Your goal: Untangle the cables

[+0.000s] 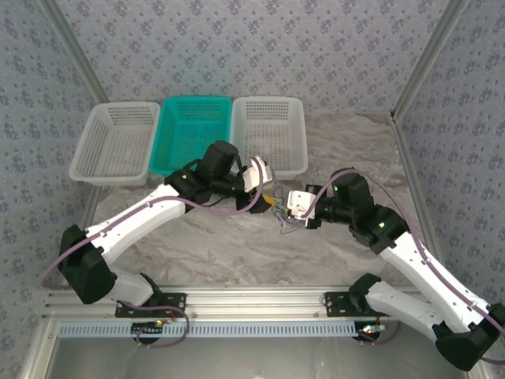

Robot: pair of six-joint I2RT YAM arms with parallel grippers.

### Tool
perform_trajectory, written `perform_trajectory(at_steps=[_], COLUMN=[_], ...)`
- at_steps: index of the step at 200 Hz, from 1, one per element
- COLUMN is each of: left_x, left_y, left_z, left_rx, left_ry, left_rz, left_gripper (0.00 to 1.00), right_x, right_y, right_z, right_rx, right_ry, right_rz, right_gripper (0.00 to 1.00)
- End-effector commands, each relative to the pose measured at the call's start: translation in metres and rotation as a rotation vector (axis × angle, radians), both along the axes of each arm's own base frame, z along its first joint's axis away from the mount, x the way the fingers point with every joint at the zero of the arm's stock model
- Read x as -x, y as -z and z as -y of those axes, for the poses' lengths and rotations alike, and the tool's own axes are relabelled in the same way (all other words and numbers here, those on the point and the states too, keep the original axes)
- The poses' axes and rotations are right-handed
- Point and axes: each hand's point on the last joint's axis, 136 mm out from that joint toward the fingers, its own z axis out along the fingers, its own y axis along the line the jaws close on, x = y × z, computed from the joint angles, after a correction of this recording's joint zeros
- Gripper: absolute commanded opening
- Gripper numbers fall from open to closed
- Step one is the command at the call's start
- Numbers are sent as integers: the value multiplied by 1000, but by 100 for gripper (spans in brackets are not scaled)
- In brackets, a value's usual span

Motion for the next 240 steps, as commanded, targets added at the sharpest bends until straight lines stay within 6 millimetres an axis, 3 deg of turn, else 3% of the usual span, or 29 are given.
perform_trajectory(at_steps=[1,24,44,64,71,91,115,135,154,174,211,226,240], left_x=[-4,-11,-18,-21,-22,-22,-26,-30,-37,-33,-11,-4,2], left_y=[-1,-10,-18,-16,-13,6,35,56,61,56,55,50,46], left_z=[-1,-7,-16,-27,-31,-36,-39,-45,-50,-50,-46,-50,-55], left_rx=[9,17,9,-35,-56,-86,-77,-79,-74,-35,-1,17,23], left_ry=[-19,-68,-128,-154,-152,-141,-148,-188,-274,-310,-294,-303,-304], left_rz=[-3,43,108,167,190,229,287,327,331,309,334,326,329], left_gripper=[0,0,0,0,0,0,0,0,0,0,0,0,0], right_x=[-4,-16,-40,-62,-65,-73,-65,-39,-11,-12,-12,-14,-22], right_y=[-16,-1,17,64,81,100,95,64,31,12,31,40,49], right_z=[0,10,23,40,43,44,26,12,2,1,-35,-51,-58], right_rx=[-13,45,19,19,30,-57,-218,-377,-511,-641,-683,-649,-638], right_ry=[31,138,306,485,521,629,568,419,288,331,264,267,340], right_rz=[55,84,93,24,-16,-111,-170,-187,-262,-381,-527,-585,-567], right_gripper=[0,15,35,46,54,64,70,76,83,82,79,60,18])
